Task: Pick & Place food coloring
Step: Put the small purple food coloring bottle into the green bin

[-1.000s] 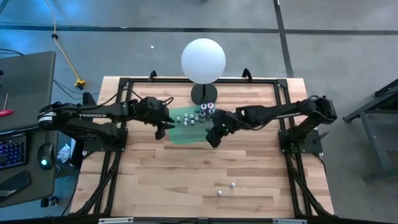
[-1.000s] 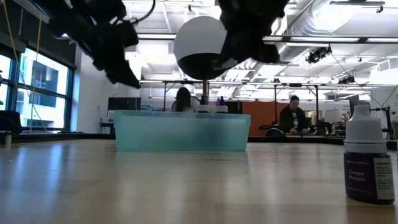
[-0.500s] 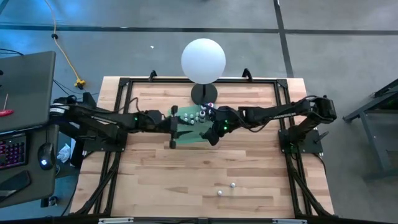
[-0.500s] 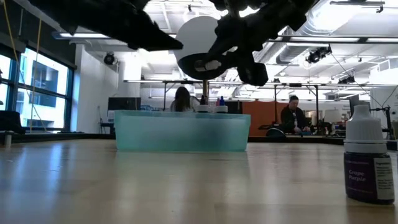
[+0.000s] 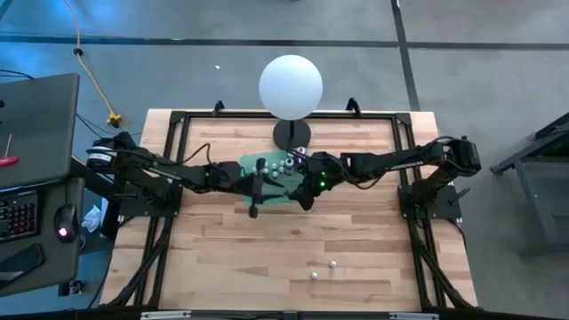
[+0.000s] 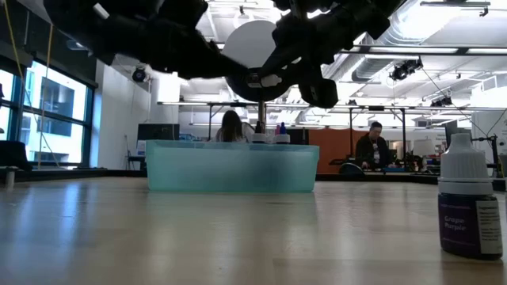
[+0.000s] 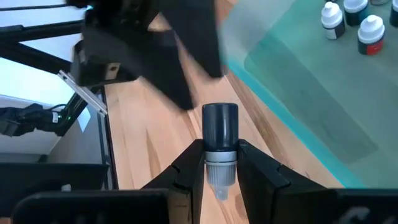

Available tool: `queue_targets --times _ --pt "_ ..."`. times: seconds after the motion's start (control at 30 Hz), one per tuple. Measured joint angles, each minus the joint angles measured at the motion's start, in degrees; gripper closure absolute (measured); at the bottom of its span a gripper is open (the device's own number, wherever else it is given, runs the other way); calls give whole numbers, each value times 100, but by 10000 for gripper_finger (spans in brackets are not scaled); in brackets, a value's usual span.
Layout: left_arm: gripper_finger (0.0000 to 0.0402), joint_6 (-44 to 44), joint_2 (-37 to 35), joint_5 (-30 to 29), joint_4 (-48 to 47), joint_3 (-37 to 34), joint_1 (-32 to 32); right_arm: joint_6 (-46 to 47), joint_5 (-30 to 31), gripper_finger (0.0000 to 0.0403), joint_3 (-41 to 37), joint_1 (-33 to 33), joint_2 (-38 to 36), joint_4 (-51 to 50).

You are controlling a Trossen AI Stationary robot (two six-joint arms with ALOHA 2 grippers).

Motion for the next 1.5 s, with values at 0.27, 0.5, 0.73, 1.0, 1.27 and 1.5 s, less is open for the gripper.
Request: queue_targets --times 0.27,0.5,0.73,1.0,1.27,1.5 --pt "277 188 140 689 256 142 -2 25 -3 328 0 -2 -2 245" --pt "276 436 140 464 -99 362 1 33 -25 328 0 -2 -6 250" --pt "276 459 140 338 -363 380 -3 33 -182 328 0 -2 -7 225" --pt "276 464 140 496 -591 374 2 12 -277 326 2 5 -7 321" --pt "277 444 144 543 -755 365 2 -11 -307 326 4 1 -9 403" --pt "277 446 144 307 -634 365 0 -10 -280 326 7 -2 -9 367"
